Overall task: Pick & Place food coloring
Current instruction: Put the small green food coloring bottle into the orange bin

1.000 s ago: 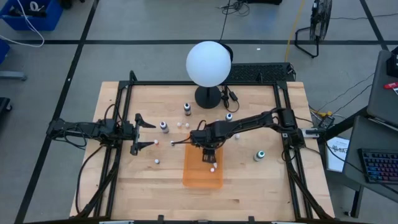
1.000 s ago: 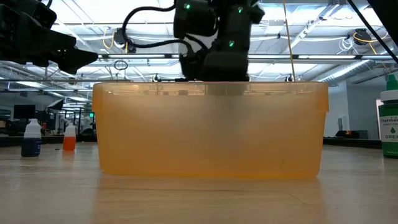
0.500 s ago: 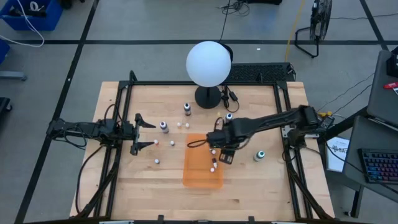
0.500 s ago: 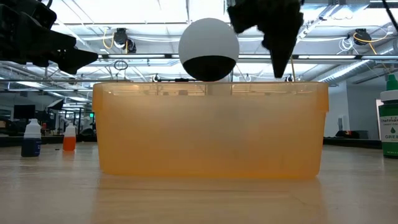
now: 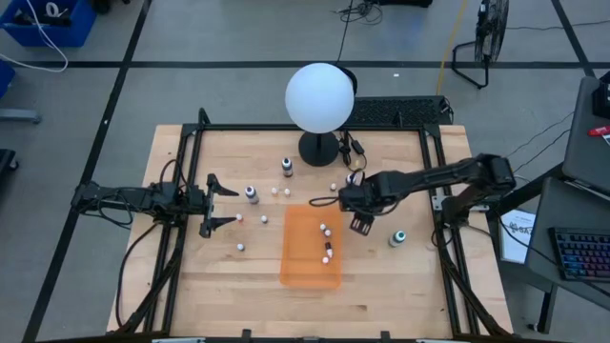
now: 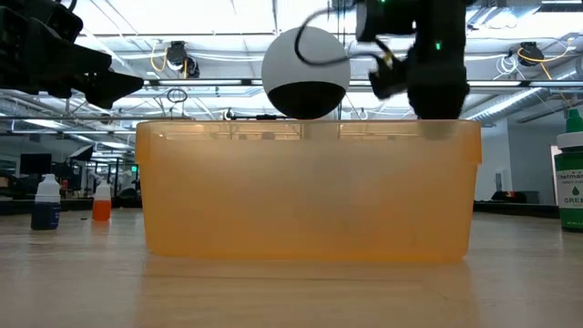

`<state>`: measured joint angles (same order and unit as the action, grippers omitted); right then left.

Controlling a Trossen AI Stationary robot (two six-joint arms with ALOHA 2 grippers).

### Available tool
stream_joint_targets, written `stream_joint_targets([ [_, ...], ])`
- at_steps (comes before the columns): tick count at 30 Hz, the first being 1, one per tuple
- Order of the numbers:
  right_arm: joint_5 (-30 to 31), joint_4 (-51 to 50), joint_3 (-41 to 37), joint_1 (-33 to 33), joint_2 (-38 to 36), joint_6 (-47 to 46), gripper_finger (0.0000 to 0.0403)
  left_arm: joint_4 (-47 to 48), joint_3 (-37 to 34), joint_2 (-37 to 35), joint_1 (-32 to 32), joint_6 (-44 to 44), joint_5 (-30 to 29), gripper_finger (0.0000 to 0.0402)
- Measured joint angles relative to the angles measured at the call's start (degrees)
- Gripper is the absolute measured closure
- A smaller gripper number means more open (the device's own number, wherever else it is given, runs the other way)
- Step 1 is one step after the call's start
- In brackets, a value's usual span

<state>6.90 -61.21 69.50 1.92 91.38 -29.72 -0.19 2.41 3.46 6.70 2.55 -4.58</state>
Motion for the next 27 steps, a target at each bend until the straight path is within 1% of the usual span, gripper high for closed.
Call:
stream_joint_targets([
  [5,-1.1,6.6,-5.4,-3.6,0.0,2.8,0.022,0.0,0.0,0.0,0.0,0.0,0.0,0.005],
  [7,-1.1,9.2,-6.7,-4.5,0.0,3.6,0.022,0.0,0.0,0.0,0.0,0.0,0.0,0.005],
  [10,-1.2,10.3,-7.7,-5.7,0.0,4.4,0.022,0.0,0.0,0.0,0.0,0.0,0.0,0.005],
  [16,-1.2,11.8,-9.0,-6.1,0.0,4.1,0.022,0.0,0.0,0.0,0.0,0.0,0.0,0.005],
  [20,-2.7,16.3,-11.5,-6.1,0.0,4.0,0.022,0.0,0.0,0.0,0.0,0.0,0.0,0.005],
  [24,-2.7,21.4,-14.3,-6.1,0.0,4.1,0.022,0.0,0.0,0.0,0.0,0.0,0.0,0.005],
  [27,-2.7,22.1,-15.4,-6.1,0.0,4.2,0.022,0.0,0.0,0.0,0.0,0.0,0.0,0.005],
])
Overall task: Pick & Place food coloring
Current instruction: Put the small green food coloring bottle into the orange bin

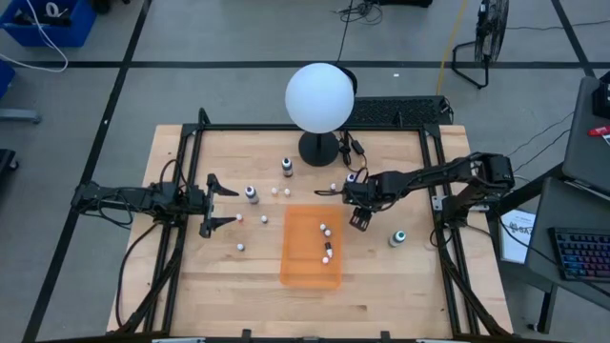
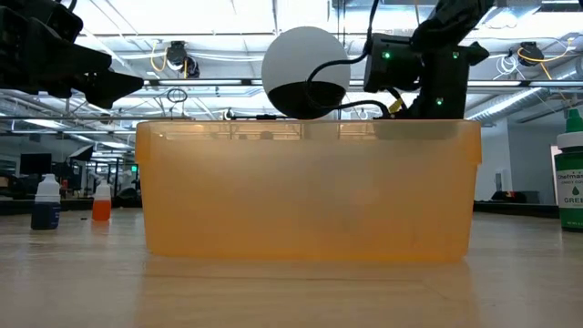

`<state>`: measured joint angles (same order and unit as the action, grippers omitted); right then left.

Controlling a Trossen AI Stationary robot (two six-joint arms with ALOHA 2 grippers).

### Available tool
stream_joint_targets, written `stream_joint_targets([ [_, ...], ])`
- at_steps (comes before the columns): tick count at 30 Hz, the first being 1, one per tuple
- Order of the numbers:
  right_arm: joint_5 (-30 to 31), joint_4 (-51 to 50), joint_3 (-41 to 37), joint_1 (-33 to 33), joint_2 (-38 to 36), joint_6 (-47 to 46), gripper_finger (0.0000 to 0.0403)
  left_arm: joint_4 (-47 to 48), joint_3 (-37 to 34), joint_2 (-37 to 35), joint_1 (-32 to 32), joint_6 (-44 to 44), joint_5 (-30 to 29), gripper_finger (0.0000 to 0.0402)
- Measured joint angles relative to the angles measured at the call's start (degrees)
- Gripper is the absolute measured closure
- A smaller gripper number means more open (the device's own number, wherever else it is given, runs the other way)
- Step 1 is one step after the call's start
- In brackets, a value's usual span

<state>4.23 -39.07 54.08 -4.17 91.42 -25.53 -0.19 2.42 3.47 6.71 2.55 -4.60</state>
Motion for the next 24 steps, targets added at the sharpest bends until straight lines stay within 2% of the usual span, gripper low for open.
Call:
stream_joint_targets([
  [12,0.1,1.6,-0.8,0.0,0.0,-0.2,0.022,0.0,0.0,0.0,0.0,0.0,0.0,0.005],
  [24,0.2,1.8,-0.7,0.0,3.9,0.7,0.022,0.0,0.0,0.0,0.0,0.0,0.0,0.005],
])
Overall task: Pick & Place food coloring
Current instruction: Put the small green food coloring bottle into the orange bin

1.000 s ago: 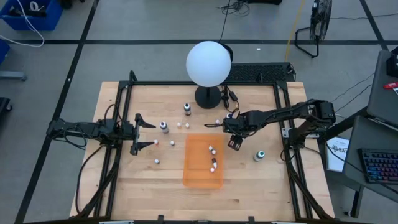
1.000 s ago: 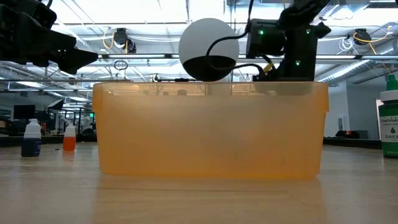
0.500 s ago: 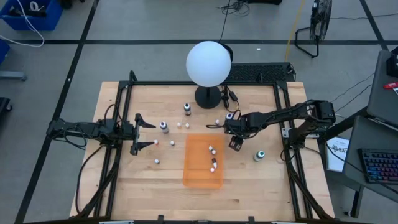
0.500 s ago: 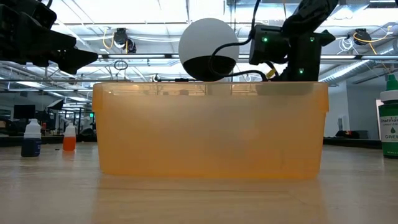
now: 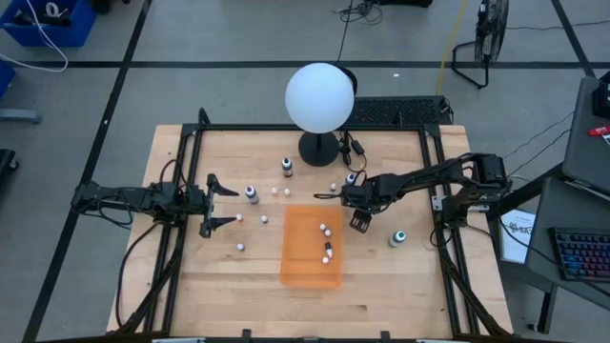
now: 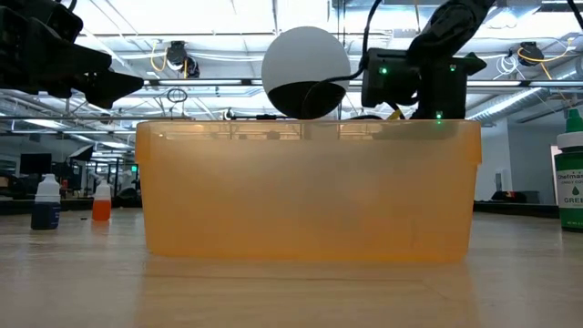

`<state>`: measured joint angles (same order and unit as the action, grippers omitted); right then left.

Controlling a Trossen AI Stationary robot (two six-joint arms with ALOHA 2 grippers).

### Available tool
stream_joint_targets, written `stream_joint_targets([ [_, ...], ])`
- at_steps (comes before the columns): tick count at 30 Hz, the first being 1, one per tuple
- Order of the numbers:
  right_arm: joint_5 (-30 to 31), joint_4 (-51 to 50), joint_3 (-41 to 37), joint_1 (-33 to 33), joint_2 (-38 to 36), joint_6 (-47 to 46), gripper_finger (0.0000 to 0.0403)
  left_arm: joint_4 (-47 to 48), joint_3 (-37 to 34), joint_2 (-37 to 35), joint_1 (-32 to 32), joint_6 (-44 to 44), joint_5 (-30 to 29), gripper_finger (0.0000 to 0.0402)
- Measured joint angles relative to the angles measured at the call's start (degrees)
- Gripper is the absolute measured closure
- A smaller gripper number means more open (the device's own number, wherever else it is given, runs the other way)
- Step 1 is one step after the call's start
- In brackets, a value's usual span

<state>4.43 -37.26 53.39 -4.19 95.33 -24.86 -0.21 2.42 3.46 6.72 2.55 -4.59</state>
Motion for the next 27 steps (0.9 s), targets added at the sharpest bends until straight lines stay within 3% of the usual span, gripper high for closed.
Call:
stream_joint_targets([
  [10,0.0,-0.1,0.1,0.0,0.3,0.0,0.0228,0.0,0.0,0.0,0.0,0.0,0.0,0.005],
  [14,0.1,-0.2,0.1,0.0,0.4,0.4,0.0266,0.0,0.0,0.0,0.0,0.0,0.0,0.005],
  [19,0.9,0.4,0.1,0.5,0.3,3.9,0.0345,0.0,0.0,0.0,0.0,0.0,0.0,0.005],
  [27,-0.2,0.7,5.4,6.1,-3.3,3.6,0.0347,0.0,0.0,0.0,0.0,0.0,0.0,0.005],
])
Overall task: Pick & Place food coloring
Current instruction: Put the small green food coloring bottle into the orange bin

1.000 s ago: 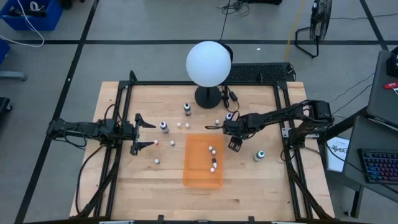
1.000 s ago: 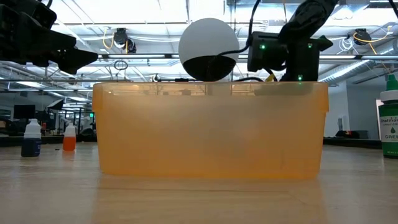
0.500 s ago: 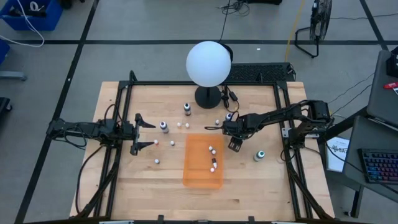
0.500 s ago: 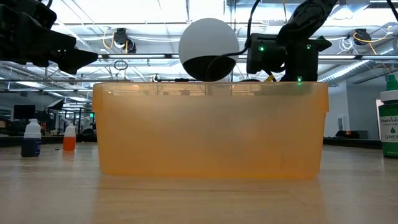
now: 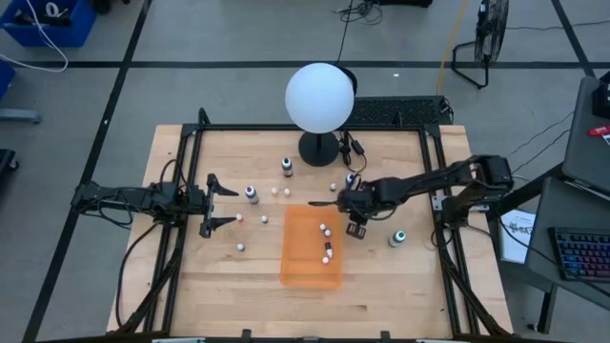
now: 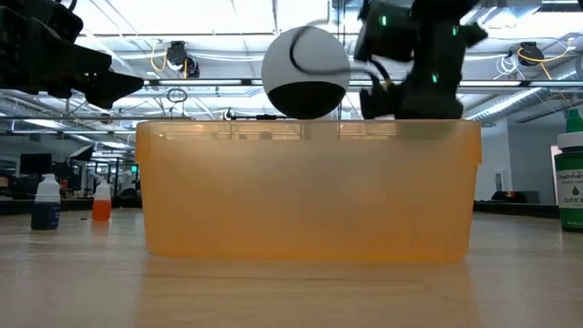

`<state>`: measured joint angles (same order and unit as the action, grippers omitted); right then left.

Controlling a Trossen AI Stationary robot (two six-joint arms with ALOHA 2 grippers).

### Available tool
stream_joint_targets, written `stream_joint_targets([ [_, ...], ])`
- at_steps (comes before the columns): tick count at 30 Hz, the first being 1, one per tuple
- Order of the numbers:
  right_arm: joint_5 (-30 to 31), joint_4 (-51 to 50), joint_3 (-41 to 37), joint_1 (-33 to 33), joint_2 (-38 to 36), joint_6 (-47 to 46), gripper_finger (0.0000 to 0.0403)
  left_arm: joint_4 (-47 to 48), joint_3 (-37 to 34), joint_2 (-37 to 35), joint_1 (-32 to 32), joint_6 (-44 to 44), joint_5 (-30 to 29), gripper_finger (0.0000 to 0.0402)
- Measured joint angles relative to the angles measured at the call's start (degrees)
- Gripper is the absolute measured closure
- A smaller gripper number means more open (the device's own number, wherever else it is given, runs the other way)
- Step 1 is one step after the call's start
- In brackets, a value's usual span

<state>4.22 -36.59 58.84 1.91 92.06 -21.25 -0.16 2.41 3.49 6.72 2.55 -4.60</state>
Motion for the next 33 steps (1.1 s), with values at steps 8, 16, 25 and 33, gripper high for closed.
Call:
stream_joint_targets([
  [8,7.5,-5.4,15.2,8.6,0.7,0.8,0.0347,0.0,0.0,0.0,0.0,0.0,0.0,0.005],
  [16,7.9,-13.9,31.7,12.4,10.4,2.9,0.0347,0.0,0.0,0.0,0.0,0.0,0.0,0.005],
  [25,5.4,-21.9,48.1,14.4,28.4,9.6,0.0347,0.0,0.0,0.0,0.0,0.0,0.0,0.005],
  [33,1.5,-23.0,49.8,13.9,36.7,12.5,0.0347,0.0,0.0,0.0,0.0,0.0,0.0,0.005],
])
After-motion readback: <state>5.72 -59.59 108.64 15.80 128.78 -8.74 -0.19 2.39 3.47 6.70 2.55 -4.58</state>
